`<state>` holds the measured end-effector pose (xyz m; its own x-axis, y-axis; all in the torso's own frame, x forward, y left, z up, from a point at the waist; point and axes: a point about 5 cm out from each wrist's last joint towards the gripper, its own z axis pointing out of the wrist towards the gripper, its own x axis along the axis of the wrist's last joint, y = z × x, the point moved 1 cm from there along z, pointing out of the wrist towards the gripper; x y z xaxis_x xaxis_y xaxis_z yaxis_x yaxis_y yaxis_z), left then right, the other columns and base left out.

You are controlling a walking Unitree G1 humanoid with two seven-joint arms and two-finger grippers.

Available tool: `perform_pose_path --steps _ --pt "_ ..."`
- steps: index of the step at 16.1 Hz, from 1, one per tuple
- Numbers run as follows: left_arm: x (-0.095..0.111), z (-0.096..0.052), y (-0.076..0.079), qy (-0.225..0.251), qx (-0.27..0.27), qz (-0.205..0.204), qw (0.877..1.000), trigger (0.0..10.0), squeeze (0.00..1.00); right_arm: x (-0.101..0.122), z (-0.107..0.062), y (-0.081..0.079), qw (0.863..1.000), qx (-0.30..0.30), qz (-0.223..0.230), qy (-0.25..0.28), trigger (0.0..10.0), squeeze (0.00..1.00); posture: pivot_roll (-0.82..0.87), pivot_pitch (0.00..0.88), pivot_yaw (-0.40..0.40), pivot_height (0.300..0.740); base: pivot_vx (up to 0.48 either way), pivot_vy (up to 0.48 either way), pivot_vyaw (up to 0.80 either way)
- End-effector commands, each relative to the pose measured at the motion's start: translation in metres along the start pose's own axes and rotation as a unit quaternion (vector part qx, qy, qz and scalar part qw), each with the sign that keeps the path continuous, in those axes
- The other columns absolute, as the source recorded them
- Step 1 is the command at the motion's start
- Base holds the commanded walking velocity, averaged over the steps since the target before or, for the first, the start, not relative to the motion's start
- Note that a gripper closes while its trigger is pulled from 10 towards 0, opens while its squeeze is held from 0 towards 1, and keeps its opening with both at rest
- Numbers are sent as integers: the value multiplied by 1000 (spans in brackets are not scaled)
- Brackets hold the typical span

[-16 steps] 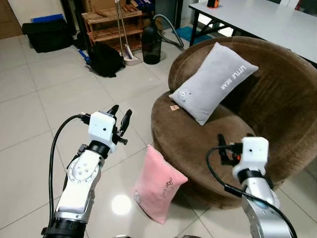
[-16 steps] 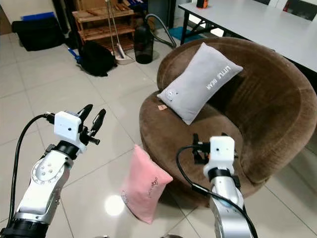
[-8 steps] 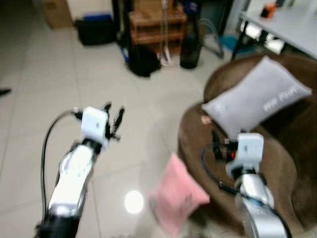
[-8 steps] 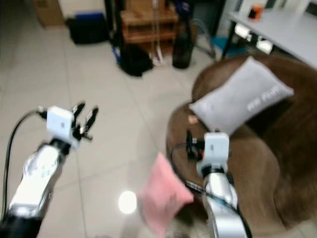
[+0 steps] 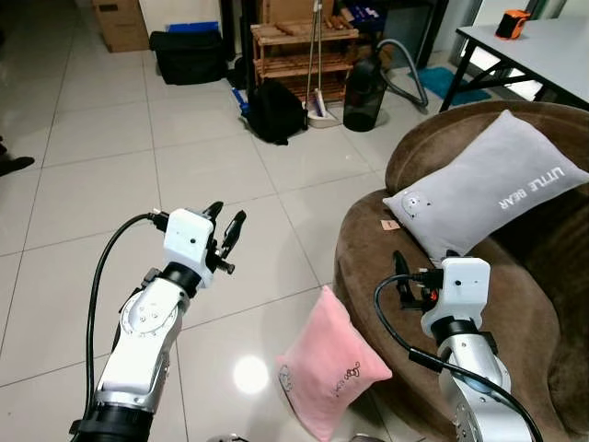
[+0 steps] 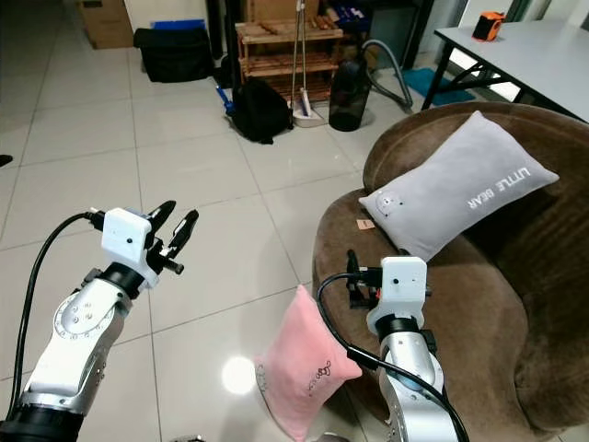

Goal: Move the pillow to the sofa from floor

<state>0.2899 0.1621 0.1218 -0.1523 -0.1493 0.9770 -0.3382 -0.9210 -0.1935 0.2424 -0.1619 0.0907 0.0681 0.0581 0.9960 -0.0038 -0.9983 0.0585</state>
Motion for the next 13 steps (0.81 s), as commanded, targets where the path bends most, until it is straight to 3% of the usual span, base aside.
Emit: perform_pose_path --steps 1,13 --pt "-2 -2 0 -2 -3 -4 1000 10000 0 0 -2 2 1000 2 -1 -2 10000 0 24 43 -6 690 0 0 0" --pt "-6 -5 0 -8 -4 -4 1000 10000 0 -3 -4 1 1000 10 -5 -4 10000 0 23 31 -18 575 0 0 0"
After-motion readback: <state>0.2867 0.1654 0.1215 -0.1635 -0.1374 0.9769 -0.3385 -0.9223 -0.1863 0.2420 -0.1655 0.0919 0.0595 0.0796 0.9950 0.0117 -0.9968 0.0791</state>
